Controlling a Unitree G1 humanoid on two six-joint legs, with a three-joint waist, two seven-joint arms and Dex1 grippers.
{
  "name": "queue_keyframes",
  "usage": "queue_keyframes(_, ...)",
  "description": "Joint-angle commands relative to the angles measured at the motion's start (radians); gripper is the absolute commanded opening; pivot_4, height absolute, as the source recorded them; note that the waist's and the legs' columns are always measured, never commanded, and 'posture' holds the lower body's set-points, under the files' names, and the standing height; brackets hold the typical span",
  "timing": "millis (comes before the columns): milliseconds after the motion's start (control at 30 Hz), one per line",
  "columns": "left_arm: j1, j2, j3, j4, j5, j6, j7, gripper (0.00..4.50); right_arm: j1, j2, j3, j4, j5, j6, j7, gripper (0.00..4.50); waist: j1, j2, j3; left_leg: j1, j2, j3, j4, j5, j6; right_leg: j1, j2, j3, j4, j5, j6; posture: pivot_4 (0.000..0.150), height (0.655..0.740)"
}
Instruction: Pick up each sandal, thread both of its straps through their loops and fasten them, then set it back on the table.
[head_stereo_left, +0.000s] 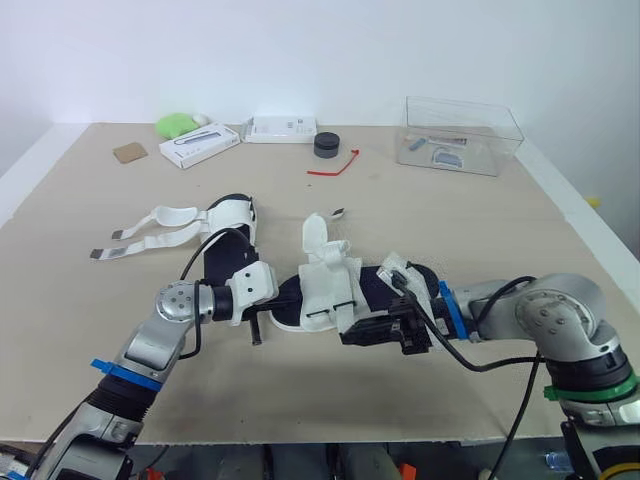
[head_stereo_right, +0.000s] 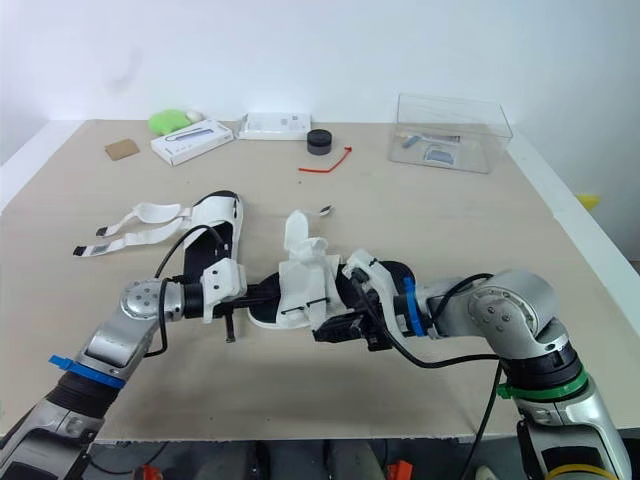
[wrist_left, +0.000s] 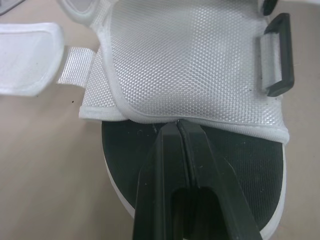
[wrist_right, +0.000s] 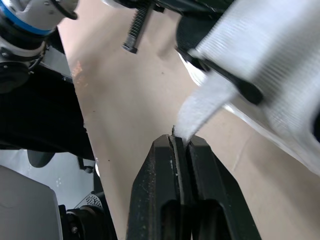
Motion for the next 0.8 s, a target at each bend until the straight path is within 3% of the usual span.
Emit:
queue_keyframes(33,0.017,0.006,-0.012,0.006,0.025,0.014,0.009,0.0,0.035,-0.013,-0.018,-0.045,0.012,0.033,0.008,0.1,0.0,0.0,0.0,0.0,0.0,0.0,0.0,0.0,0.0,0.0,0.0,0.0,0.0,0.0,0.0,0.15,0.74)
queue_keyframes(367,0.017,0.008,-0.013,0.015,0.03,0.01,0.008,0.0,0.144,-0.056,-0.068,-0.151,0.101,0.128,0.026,0.1,0.0,0.0,0.0,0.001,0.0,0.0,0.0,0.0,0.0,0.0,0.0,0.001,0.0,-0.002,0.003,0.15,0.74)
queue_keyframes(800,0.007,0.007,-0.014,0.035,0.035,0.001,0.007,0.0,0.178,-0.103,-0.13,-0.177,0.243,0.186,0.015,0.1,0.0,0.0,0.0,0.001,0.0,0.0,0.0,0.0,0.0,0.0,0.001,0.001,0.0,-0.003,0.005,0.15,0.74)
